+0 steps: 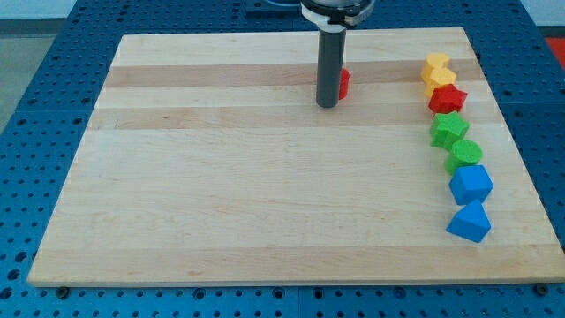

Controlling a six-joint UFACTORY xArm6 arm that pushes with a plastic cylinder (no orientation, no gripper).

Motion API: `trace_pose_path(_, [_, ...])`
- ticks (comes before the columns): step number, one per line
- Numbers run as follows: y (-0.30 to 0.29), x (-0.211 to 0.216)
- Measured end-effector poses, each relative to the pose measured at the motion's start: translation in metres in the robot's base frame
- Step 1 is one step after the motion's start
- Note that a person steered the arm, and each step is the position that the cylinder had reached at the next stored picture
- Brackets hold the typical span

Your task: Point your arm at the top side of the yellow heart

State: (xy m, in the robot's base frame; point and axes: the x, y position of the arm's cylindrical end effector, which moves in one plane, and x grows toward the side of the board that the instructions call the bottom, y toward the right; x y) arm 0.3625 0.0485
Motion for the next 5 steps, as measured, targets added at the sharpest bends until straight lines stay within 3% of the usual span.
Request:
trace_pose_path(1, [-0.002, 0.057])
trace_pose_path(2, [0.02, 0.086])
trace_pose_path(3, [0.02, 0.086])
trace_pose_path(5, [0.069, 0.021])
